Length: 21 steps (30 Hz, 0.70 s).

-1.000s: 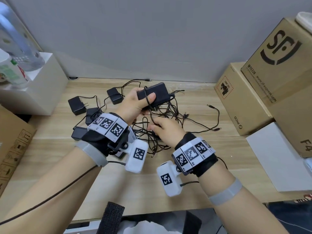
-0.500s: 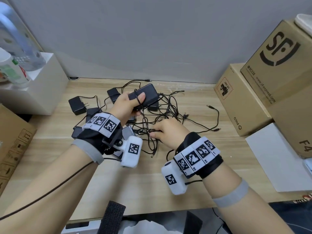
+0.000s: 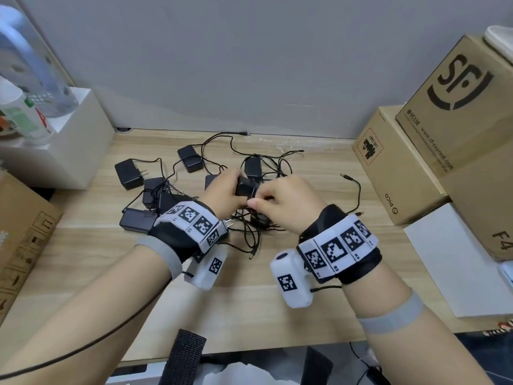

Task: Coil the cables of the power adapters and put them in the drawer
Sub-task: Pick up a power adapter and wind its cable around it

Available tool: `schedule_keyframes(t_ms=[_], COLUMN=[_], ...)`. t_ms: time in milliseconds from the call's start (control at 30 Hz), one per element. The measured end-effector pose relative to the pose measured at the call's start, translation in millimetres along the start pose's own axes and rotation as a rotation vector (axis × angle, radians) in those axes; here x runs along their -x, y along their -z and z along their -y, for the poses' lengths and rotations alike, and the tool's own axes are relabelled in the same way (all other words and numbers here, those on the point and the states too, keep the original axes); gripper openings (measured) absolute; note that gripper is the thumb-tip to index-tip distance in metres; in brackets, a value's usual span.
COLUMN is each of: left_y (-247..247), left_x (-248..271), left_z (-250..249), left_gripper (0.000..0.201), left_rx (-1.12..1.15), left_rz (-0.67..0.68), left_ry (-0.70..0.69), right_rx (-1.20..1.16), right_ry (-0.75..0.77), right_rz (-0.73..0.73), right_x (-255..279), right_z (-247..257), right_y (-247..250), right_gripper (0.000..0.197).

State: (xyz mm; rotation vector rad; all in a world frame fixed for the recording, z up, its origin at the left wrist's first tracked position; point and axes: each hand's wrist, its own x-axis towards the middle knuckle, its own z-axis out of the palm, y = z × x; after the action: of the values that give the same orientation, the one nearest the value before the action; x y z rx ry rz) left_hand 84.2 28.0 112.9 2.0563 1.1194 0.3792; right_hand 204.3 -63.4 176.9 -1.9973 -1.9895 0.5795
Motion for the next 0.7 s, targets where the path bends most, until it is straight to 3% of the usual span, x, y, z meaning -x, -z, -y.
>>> schedule_keyframes(t_ms=[100,300,367,533,600,700], left_y=[5,23,27,35,35,30], left_x=[0,-3,-4,4,6,6], left_z=[-5,-9,-8,-4,-3,-7], left_gripper=[0.034,0.042,0.043,0.046,0.065,0.079], left_rx=[-0.031,-0.057,-0.032,0.482,0.666,0.923], left_rz=[0.106,0.107,0.189,0.53,0.551,0.467], left_ry=[0.004,0.042,0.007,-0.133,-0.149,-0.124], right_rx=[-0.004,-0.046,-0.063,-0.28,-0.365,-0.393], right_ry=[-0.031,-0.036,-0.066,-0.181,-0.187,-0.209], right_rz=[-0.088,-0.301,-0.325,-0.392,-0.383,-0.272], right_x=[2,3,0,-5,-8,-13], right_z=[-4,-22,-30,-46,-49,-48], right_y=[7,22,21,6,-3,-17], right_gripper=[0.019,0.024,0.025,0.017,0.014,0.022])
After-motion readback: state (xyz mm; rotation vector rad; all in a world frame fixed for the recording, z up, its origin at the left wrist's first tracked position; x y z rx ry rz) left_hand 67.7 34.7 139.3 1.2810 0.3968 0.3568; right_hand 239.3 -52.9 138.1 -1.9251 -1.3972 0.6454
